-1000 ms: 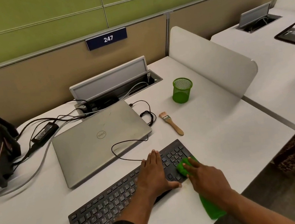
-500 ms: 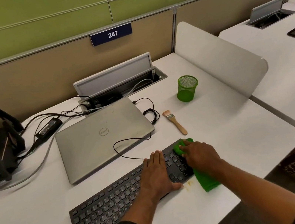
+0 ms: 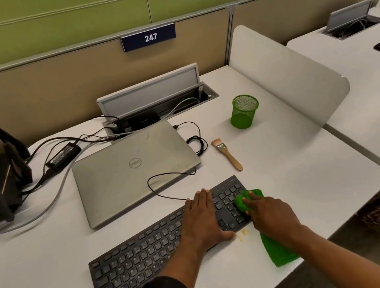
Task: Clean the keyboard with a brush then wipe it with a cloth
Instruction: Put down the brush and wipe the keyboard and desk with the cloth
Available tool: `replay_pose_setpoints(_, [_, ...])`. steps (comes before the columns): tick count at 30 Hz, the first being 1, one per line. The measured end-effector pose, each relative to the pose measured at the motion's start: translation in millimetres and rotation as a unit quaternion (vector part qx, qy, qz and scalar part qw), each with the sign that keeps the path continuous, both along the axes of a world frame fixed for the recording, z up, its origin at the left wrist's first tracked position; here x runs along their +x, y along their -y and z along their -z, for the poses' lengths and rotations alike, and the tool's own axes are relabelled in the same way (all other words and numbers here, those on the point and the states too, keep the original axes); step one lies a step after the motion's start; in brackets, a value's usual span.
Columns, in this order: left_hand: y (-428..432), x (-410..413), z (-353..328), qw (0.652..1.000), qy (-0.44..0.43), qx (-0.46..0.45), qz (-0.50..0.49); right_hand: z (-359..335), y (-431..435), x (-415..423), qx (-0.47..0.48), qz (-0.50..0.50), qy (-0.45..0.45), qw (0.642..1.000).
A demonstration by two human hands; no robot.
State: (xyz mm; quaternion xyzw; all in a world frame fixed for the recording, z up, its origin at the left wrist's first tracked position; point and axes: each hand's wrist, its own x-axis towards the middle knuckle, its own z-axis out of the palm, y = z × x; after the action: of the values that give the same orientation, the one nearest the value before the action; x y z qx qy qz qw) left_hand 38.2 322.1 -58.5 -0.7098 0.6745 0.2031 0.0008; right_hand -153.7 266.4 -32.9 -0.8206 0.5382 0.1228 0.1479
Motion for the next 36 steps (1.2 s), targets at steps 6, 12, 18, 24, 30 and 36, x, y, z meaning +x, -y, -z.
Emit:
replay_pose_setpoints(6, [0,0,-1,1.0,0.0,-0.003,0.005,8,-51,24,0.001,0.0,0.051,0.999])
replay_pose_setpoints(12, [-4,13,-4,0.999,-0.016,0.01,0.029,2,-42,18,0.005,-0.031,0.04,0.999])
replay_pose_setpoints(18, [-22,28,-3,1.0,-0.001,0.003,0.018,6,-65,36,0.018,0.002,0.062,0.998])
replay_pose_setpoints(24, [-21,28,-1,1.0,0.0,-0.001,0.027,0,-59,22,0.014,0.006,0.063,0.998])
replay_pose_setpoints(30, [-21,28,0,1.0,0.003,-0.002,0.03,2,-87,33,0.047,-0.039,0.053,0.997])
replay_pose_setpoints(36, [-21,27,1,1.0,-0.003,0.001,0.02,-2,-59,19,0.03,0.025,0.06,0.997])
